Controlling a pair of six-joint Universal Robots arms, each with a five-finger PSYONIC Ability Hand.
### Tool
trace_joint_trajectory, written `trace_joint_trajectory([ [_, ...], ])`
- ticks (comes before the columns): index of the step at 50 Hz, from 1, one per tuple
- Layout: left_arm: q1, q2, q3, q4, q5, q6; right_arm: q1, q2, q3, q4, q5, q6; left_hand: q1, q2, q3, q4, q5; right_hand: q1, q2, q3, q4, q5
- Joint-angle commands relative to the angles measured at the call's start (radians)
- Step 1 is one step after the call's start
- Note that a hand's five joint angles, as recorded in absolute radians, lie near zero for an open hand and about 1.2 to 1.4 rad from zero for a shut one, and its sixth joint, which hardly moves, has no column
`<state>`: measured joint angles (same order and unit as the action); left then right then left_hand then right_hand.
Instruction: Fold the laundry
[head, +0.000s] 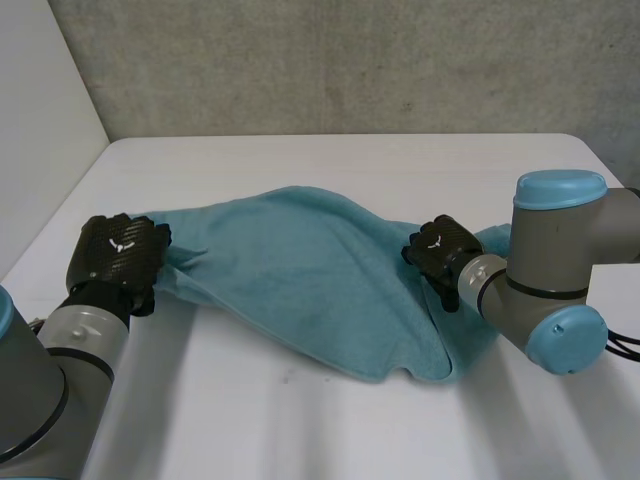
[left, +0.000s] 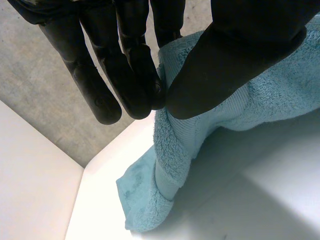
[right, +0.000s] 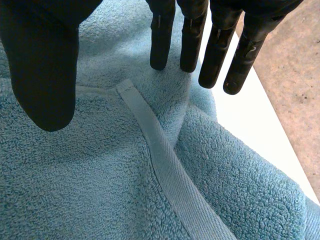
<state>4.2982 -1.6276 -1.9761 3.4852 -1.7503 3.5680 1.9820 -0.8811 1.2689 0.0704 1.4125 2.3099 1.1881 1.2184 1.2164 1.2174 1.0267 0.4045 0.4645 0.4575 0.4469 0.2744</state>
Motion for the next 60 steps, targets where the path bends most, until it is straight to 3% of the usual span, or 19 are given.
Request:
trace_joint_trajectory([
  [1,0.000,0.000,0.000,0.000,0.000,0.000,-0.005,0.008,-0.008,0.002,0.003,-0.006,0.208,0.178,0.180,0.179,0.195,0.100,0.040,0.047,0.058,0.056],
  [25,0.002,0.000,-0.003,0.000,0.000,0.000,-0.015,0.010,0.050,0.022,-0.001,-0.007,0.208,0.178,0.180,0.179,0.195,0.376,0.316,0.323,0.334,0.332],
  [30,0.002,0.002,-0.001,0.000,0.000,0.000,-0.017,-0.004,0.060,-0.020,0.003,0.012,0.208,0.178,0.180,0.179,0.195,0.991,0.931,0.938,0.949,0.947],
  [38,0.002,0.025,-0.001,0.000,0.000,0.000,-0.034,-0.179,0.122,-0.110,0.008,0.127,0.208,0.178,0.180,0.179,0.195,0.992,0.932,0.939,0.949,0.947],
  [47,0.014,0.043,-0.001,0.000,0.000,0.002,-0.097,-0.314,0.178,-0.084,0.006,0.210,0.208,0.178,0.180,0.179,0.195,0.992,0.932,0.939,0.949,0.947],
  [55,0.028,0.063,-0.015,-0.014,-0.002,0.003,-0.239,-0.475,0.276,0.046,-0.001,0.184,0.208,0.178,0.180,0.179,0.195,0.992,0.932,0.939,0.949,0.947],
  [60,0.043,0.066,-0.036,-0.058,0.000,0.011,-0.325,-0.550,0.368,0.270,-0.009,0.031,0.208,0.178,0.180,0.179,0.195,0.992,0.932,0.939,0.949,0.947],
])
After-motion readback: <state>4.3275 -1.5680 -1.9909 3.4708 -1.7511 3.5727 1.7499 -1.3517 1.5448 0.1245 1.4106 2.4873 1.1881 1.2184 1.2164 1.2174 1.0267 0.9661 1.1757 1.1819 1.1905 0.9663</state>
